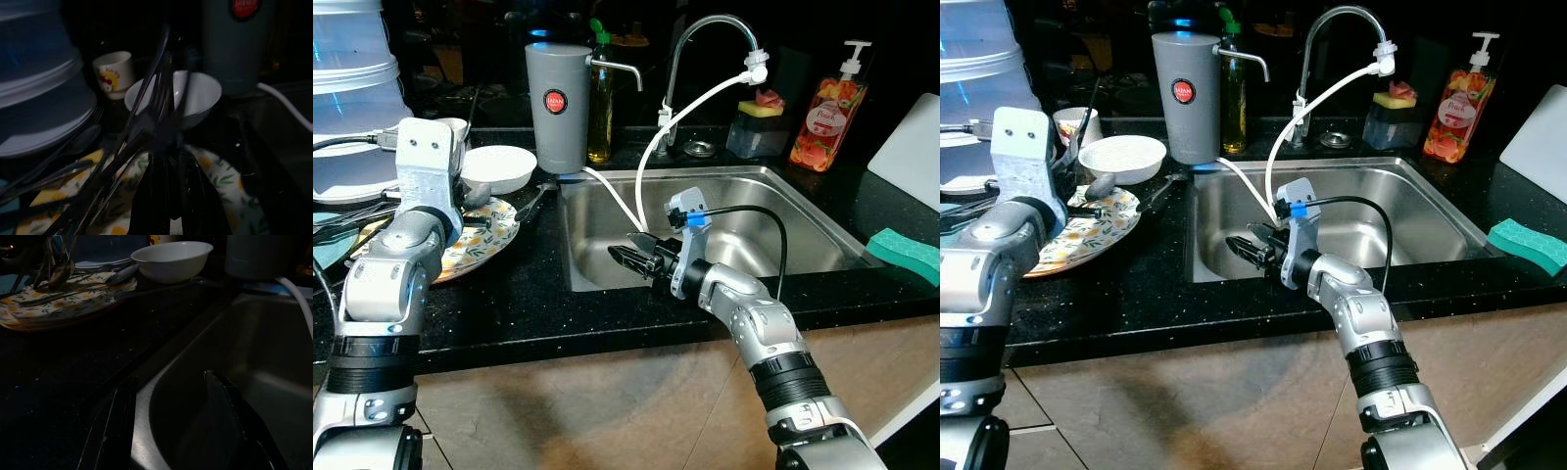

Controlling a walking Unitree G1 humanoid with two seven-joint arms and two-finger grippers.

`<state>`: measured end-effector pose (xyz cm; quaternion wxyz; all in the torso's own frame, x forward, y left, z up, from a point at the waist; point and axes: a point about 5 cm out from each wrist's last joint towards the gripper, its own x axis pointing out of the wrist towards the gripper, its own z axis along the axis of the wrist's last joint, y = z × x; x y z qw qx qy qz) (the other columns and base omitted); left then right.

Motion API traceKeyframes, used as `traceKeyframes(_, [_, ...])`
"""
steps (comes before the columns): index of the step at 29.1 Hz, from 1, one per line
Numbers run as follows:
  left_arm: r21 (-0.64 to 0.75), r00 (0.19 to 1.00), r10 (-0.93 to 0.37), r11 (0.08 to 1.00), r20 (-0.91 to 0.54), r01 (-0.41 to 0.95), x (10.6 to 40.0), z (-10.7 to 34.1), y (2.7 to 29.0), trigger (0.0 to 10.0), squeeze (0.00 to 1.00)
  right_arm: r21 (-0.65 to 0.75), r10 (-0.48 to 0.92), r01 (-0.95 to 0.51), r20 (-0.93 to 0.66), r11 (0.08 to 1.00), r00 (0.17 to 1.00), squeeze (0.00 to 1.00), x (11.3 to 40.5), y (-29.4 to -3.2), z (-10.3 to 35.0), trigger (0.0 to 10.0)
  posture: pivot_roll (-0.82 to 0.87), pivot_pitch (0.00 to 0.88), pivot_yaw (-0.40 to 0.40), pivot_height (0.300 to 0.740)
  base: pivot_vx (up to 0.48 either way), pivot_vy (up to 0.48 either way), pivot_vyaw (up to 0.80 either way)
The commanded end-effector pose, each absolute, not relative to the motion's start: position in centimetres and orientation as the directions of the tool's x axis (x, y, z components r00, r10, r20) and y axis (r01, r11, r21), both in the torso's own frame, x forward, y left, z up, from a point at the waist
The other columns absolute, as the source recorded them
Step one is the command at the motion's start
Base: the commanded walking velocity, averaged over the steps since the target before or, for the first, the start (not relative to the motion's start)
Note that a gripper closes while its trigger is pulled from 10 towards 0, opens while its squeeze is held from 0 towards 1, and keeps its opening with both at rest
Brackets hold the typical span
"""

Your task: Kitchen organization

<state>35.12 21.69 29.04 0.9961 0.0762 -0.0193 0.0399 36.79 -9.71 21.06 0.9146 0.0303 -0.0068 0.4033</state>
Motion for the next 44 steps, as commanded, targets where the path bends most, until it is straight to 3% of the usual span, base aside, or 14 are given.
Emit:
traceKeyframes(1, [0.182, 0.996, 0.072, 0.98, 0.062, -0.082, 35.3, 29.5, 21.6, 0.0, 0.0, 0.054, 0.724, -0.725, 0.042, 0.687, 0.689, 0.0, 37.1, -10.1, 21.2, 10.0, 0.03, 0.027, -0.055, 0.74, 0.0, 0.0, 0.0])
traceKeyframes(6, [0.199, 0.994, 0.027, 0.979, 0.109, -0.049, 35.5, 29.9, 20.9, 0.0, 0.0, 0.053, 0.705, -0.706, 0.037, 0.707, 0.708, 0.0, 37.3, -10.4, 21.2, 10.0, 0.03, 0.026, -0.055, 0.74, 0.0, 0.0, 0.0])
traceKeyframes(7, [0.18, 0.981, -0.12, 0.979, 0.153, 0.092, 35.4, 30.6, 19.0, 0.0, 0.0, 0.053, 0.692, -0.693, 0.034, 0.719, 0.721, 0.0, 37.5, -10.6, 21.2, 10.0, 0.03, 0.026, -0.055, 0.74, 0.0, 0.0, 0.0])
traceKeyframes(10, [0.198, 0.933, -0.301, 0.944, 0.198, 0.263, 34.9, 31.0, 16.4, 0.0, 0.0, 0.049, 0.672, -0.673, 0.033, 0.738, 0.74, 0.0, 37.7, -10.8, 21.2, 10.0, 0.03, 0.026, -0.055, 0.74, 0.0, 0.0, 0.0])
traceKeyframes(13, [0.222, 0.898, -0.38, 0.916, 0.222, 0.333, 34.4, 31.0, 15.2, 0.0, 0.0, 0.054, 0.654, -0.655, 0.045, 0.754, 0.755, 0.0, 37.8, -11.0, 21.3, 10.0, 0.03, 0.023, -0.051, 0.74, 0.0, 0.0, 0.0])
traceKeyframes(18, [0.218, 0.867, -0.432, 0.897, 0.25, 0.385, 34.1, 30.7, 14.0, 0.0, 0.0, 0.085, 0.626, -0.632, 0.09, 0.77, 0.774, 0.0, 38.0, -11.3, 21.9, 10.0, 0.03, 0.017, -0.049, 0.74, 0.0, 0.0, 0.0])
traceKeyframes(22, [0.262, 0.855, -0.474, 0.87, 0.209, 0.418, 34.3, 29.2, 13.6, 0.0, 0.0, 0.237, 0.618, -0.658, 0.228, 0.714, 0.752, 0.0, 37.7, -10.9, 23.5, 10.0, 0.03, 0.011, -0.049, 0.74, 0.0, 0.0, 0.0])
traceKeyframes(27, [0.29, 0.877, -0.446, 0.876, 0.179, 0.386, 34.6, 28.1, 14.2, 0.0, 0.0, 0.328, 0.597, -0.659, 0.28, 0.677, 0.752, 0.01, 37.5, -10.8, 23.9, 10.0, 0.03, 0.007, -0.047, 0.74, 0.0, 0.0, 0.0])
traceKeyframes(28, [0.296, 0.887, -0.43, 0.881, 0.17, 0.37, 34.7, 27.7, 14.5, 0.0, 0.0, 0.368, 0.597, -0.667, 0.298, 0.648, 0.745, 1.0, 37.3, -10.6, 23.9, 10.0, 0.03, 0.004, -0.044, 0.74, 0.0, 0.0, 0.0])
traceKeyframes(36, [0.287, 0.878, -0.46, 0.865, 0.134, 0.41, 34.3, 25.7, 14.2, 0.0, 0.0, 0.49, 0.595, -0.706, 0.391, 0.511, 0.702, 1.0, 36.2, -9.0, 25.0, 10.0, 0.03, 0.003, -0.039, 0.74, 0.0, 0.0, 0.0])
traceKeyframes(43, [0.287, 0.827, -0.551, 0.815, 0.113, 0.504, 33.6, 24.9, 13.3, 0.0, 0.0, 0.476, 0.621, -0.734, 0.404, 0.485, 0.672, 1.0, 36.0, -7.9, 25.7, 10.0, 0.03, 0.013, -0.04, 0.74, 0.0, 0.0, 0.0])
traceKeyframes(44, [0.288, 0.81, -0.577, 0.797, 0.101, 0.532, 33.4, 24.7, 13.1, 0.0, 0.0, 0.474, 0.621, -0.734, 0.403, 0.486, 0.672, 0.32, 35.9, -7.8, 25.9, 10.0, 0.03, 0.013, -0.04, 0.74, 0.0, 0.0, 0.0])
